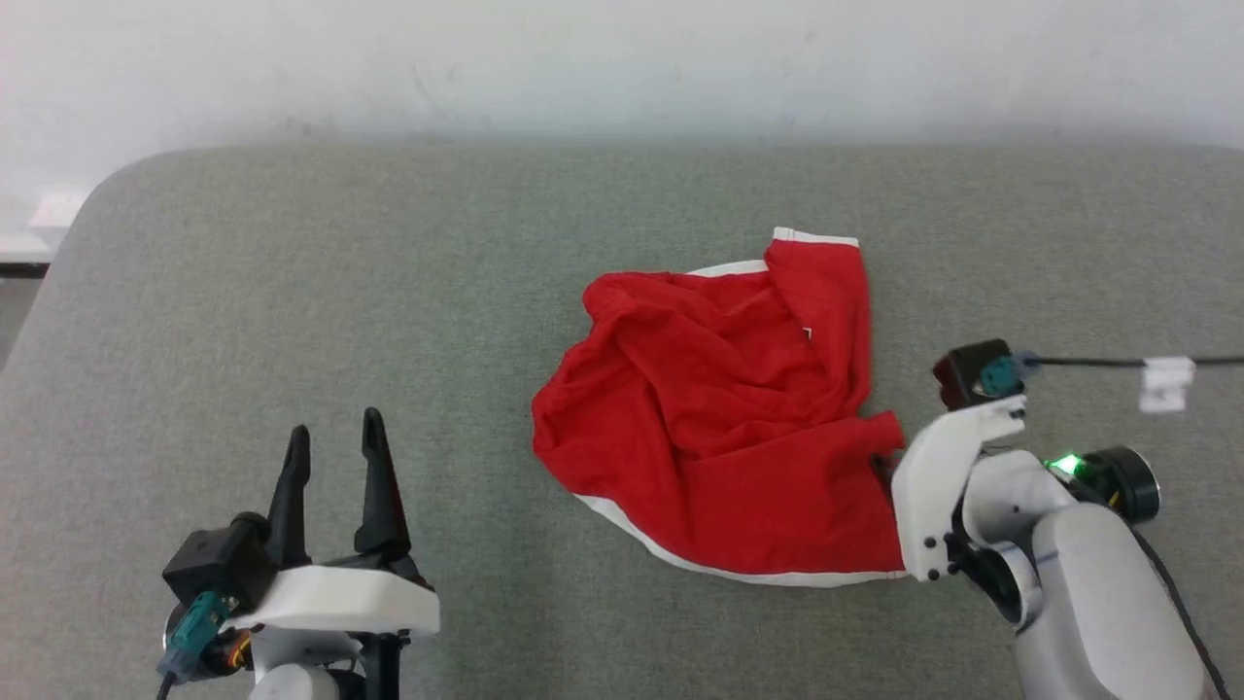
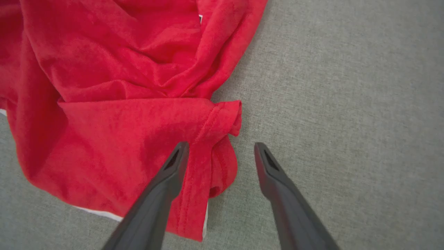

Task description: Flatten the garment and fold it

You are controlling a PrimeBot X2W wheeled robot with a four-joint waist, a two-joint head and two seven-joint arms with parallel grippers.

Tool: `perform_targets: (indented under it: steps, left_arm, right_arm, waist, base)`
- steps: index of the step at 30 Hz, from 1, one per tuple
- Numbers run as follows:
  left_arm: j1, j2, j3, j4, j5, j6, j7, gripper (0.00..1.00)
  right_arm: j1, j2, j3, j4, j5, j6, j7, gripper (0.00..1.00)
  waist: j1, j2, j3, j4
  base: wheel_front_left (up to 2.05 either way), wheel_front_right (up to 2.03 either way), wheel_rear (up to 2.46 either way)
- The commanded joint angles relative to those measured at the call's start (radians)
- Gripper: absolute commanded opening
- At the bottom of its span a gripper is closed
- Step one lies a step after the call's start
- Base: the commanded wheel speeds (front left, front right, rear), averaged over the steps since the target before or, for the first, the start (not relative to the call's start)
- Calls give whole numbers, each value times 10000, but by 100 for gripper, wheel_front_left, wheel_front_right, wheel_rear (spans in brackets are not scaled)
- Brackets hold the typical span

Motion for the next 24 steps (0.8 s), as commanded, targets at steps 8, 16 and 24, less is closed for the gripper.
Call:
perform_targets:
  steps: [8,16,24]
  left_arm:
    - [-347,-204,-87,107,254,-407,-46,100]
    - [-465,-281,-130,234,298,-575,-46,100]
    - [-507,-303,-283,497,336,-701,-47,100]
  right_arm:
    - [-763,-77,748,2007,-432,-9,781,41]
    - [-1441,-631,-388,2042,364,-9,385,0]
    - [-2066,-1402,-2576,2752,-572,-9,123,0]
  waist:
    - [0,0,573,584]
    - [0,0,665,791]
    - [0,0,592,938]
  base:
    - [0,0,0]
    - [0,0,0]
    - [0,0,0]
